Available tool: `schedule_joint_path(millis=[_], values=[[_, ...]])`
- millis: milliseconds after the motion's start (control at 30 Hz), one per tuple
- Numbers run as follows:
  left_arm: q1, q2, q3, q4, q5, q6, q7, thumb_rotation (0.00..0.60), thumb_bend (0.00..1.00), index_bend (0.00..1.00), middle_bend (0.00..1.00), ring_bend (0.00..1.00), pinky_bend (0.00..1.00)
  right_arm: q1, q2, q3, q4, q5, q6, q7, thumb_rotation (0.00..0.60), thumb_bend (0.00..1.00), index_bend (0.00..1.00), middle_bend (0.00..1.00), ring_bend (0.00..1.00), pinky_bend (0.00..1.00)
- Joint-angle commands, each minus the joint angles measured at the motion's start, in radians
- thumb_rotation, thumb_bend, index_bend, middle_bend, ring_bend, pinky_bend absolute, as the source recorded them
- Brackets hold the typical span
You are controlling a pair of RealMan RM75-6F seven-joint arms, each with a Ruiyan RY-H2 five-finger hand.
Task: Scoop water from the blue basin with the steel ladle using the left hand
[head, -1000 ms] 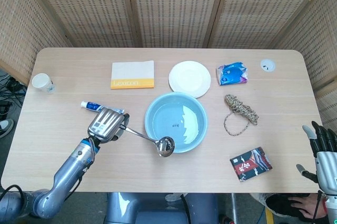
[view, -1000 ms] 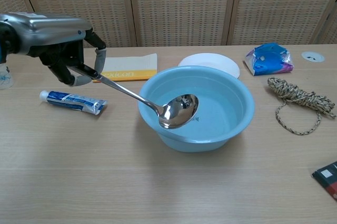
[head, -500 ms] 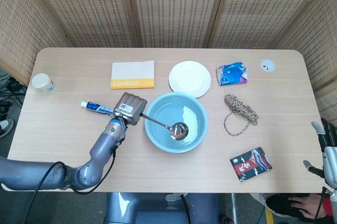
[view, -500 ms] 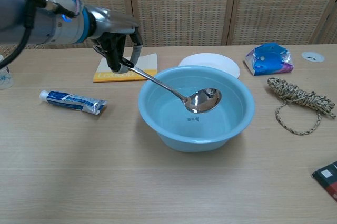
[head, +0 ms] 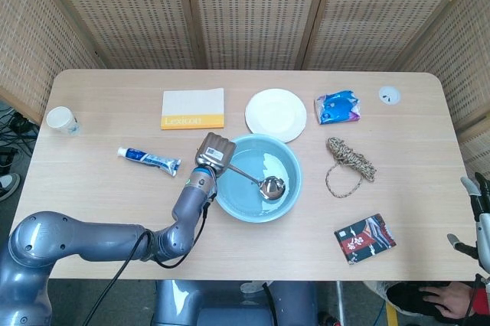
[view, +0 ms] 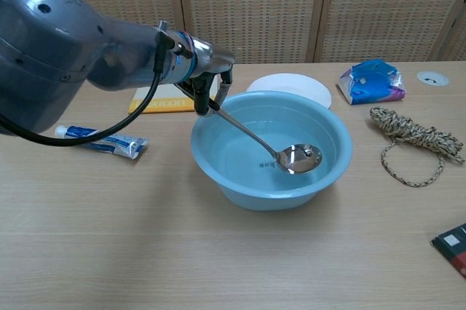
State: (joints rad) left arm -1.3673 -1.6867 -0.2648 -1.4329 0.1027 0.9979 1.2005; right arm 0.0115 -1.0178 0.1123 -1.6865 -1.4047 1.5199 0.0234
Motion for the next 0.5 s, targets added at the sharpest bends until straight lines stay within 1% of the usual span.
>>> schedule_joint_path(millis=[33, 167, 300, 500], values=[[-0.020, -0.027, 0.017, 0.036, -0.012, -0.001, 0.018, 0.600, 0.48, 1.00, 0.98, 1.00, 1.00, -0.002, 0.001, 0.001, 0.001, 0.001, 0.002, 0.003, 0.600, 0.00, 0.00, 0.00, 0.00, 0.00], [-0.032, -0.044, 0.022, 0.063, -0.027, 0.000, 0.031, 0.600, 0.49, 1.00, 0.98, 1.00, 1.00, -0.002, 0.002, 0.002, 0.001, 0.002, 0.003, 0.007, 0.600, 0.00, 0.00, 0.00, 0.00, 0.00], [-0.045, -0.057, 0.029, 0.085, -0.042, 0.000, 0.052, 0.600, 0.53, 1.00, 0.98, 1.00, 1.00, -0.001, 0.003, 0.002, 0.002, 0.003, -0.001, 0.009, 0.600, 0.00, 0.00, 0.00, 0.00, 0.00], [-0.062, -0.082, 0.042, 0.124, -0.045, 0.004, 0.082, 0.600, 0.53, 1.00, 0.98, 1.00, 1.00, 0.002, 0.003, 0.003, 0.005, 0.002, -0.005, 0.014, 0.600, 0.00, 0.00, 0.00, 0.00, 0.00]])
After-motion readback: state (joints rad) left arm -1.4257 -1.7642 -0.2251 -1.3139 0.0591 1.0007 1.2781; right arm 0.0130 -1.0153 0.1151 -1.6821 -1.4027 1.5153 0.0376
